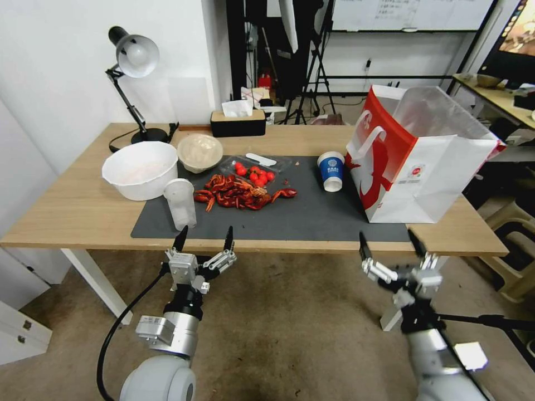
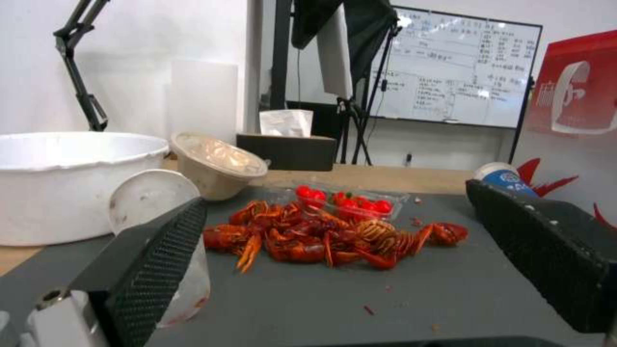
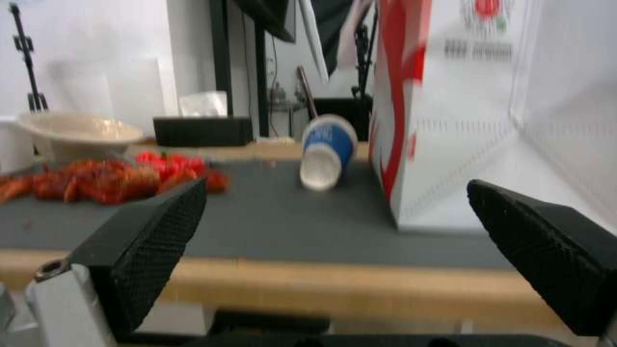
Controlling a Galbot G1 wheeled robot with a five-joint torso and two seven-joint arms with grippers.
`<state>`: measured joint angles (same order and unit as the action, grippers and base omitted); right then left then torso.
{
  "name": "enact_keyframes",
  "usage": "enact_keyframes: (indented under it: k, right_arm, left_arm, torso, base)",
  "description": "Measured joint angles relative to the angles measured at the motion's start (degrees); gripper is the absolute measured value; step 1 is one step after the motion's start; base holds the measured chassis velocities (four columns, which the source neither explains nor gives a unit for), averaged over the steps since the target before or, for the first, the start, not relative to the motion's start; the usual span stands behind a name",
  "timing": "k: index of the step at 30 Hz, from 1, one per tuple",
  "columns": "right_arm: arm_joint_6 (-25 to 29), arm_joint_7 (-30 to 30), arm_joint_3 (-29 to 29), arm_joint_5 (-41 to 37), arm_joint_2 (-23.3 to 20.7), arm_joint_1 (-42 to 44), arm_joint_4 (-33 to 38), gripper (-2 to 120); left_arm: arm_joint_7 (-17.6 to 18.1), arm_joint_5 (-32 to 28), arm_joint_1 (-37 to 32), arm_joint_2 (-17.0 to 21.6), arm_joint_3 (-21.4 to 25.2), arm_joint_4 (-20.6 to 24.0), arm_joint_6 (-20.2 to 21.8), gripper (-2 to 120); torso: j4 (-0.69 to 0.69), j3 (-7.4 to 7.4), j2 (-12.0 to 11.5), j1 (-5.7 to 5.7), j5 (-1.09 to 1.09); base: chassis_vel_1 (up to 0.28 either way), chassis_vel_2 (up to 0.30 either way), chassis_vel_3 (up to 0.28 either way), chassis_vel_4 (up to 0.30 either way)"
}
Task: Pick up the trash from the table and place it into the takeout bag.
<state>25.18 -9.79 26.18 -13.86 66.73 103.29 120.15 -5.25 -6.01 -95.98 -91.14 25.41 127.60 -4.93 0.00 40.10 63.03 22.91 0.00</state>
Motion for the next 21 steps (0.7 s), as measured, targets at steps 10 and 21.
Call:
enact_keyframes:
  k: [10,21]
  right_arm:
    - [0.6,0.2,-0.8,-0.5,1.2,0.0,-3.2,100]
    - [-5.6,-2.9,-3.1,-2.7,-0.1,-3.3,-1.2,100]
  left_arm:
    - [0.0,-0.3,0.3,0.2,0.0,0.0,-0.3,100]
    - [0.0,-0.2,0.2,0.3,0.0,-0.1,-0.4,100]
  torso:
    - [0.0,0.0,0.0,0.0,0.0]
    - [0.0,0.0,0.0,0.0,0.0]
  base:
    - [0.0,0.0,0.0,0.0]
    - [0.0,0.0,0.0,0.0]
